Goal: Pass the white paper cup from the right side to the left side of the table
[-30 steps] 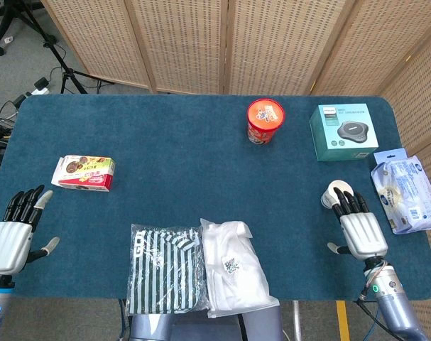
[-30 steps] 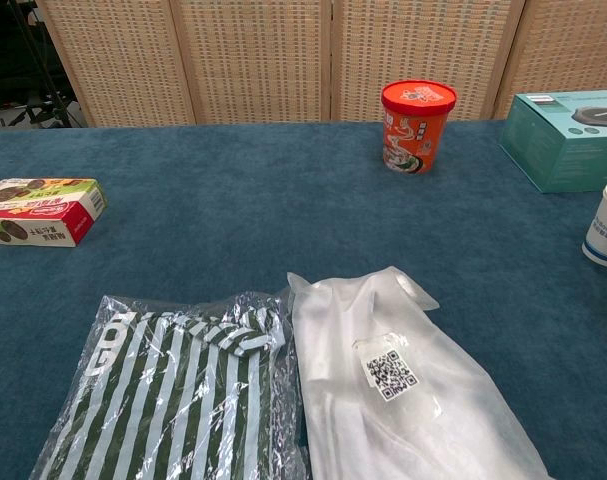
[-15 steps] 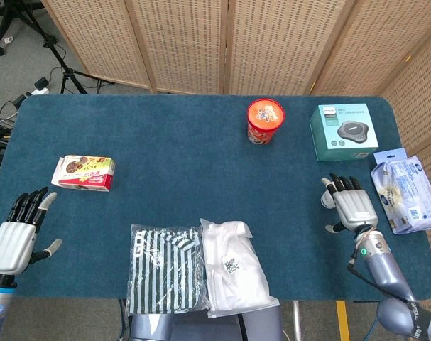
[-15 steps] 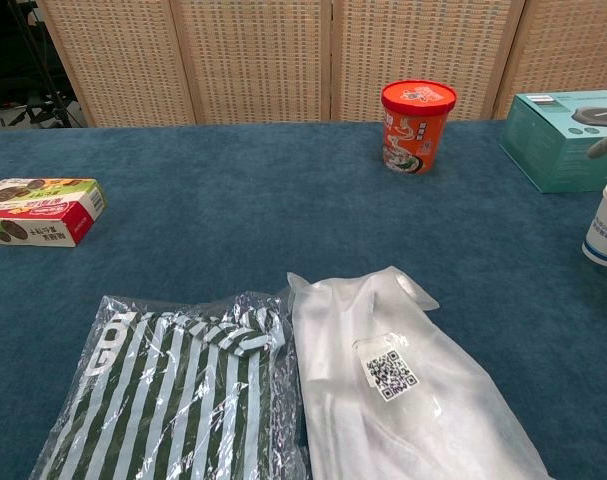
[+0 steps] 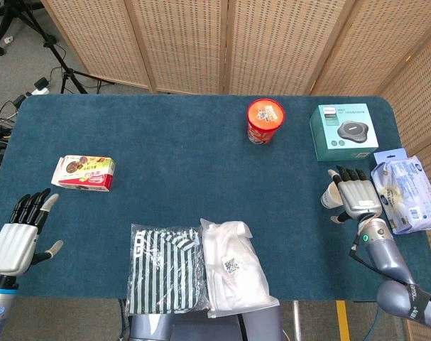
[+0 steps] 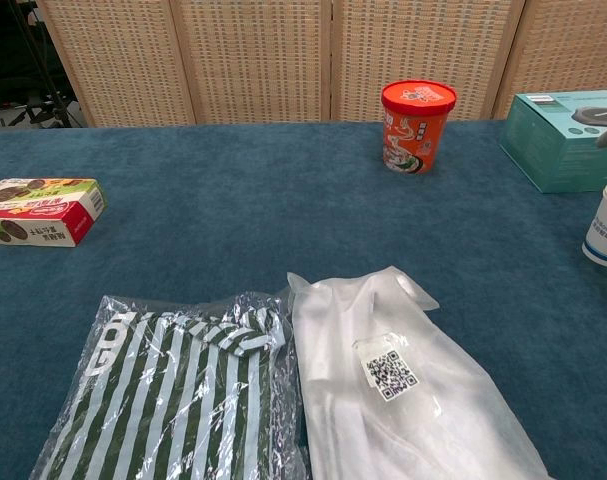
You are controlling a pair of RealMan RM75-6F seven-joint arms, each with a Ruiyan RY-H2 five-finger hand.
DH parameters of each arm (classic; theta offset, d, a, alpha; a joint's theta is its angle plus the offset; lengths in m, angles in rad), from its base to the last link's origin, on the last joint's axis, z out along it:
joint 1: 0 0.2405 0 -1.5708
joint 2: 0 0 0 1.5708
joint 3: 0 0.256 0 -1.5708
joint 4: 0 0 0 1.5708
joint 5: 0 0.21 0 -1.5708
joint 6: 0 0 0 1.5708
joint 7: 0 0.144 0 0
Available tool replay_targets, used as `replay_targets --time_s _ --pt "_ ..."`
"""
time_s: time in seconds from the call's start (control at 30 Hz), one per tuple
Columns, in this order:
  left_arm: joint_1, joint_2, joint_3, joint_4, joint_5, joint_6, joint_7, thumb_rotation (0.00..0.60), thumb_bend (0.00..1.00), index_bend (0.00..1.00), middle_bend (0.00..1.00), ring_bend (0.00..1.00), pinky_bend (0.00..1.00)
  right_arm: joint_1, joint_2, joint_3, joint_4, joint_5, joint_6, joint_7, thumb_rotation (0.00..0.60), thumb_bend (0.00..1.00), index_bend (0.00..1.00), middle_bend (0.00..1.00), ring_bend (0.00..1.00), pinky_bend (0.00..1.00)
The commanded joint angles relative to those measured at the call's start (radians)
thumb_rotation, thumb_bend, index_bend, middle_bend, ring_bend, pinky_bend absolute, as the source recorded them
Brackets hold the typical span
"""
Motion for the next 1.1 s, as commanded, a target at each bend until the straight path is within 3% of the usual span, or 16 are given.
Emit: replay_targets --time_s 0.03,1.1 --pt "-0.001 -0.001 0.0 0.0 0.0 -0.001 0.002 0.6 0.21 0.0 0.0 0.0 0.0 0.008 0.0 -0.012 0.007 0.006 0.001 0.005 0.6 0.11 0.04 0.0 0.0 0.0" --pt "0.003 0.001 0.009 -0.007 -0.003 -0.002 0.015 0.6 0.21 0.0 0.0 0.0 0.0 0.104 -0.089 -0.085 0.198 0.108 -0.07 0.075 0.6 0.16 0.13 0.0 0.0 0.0"
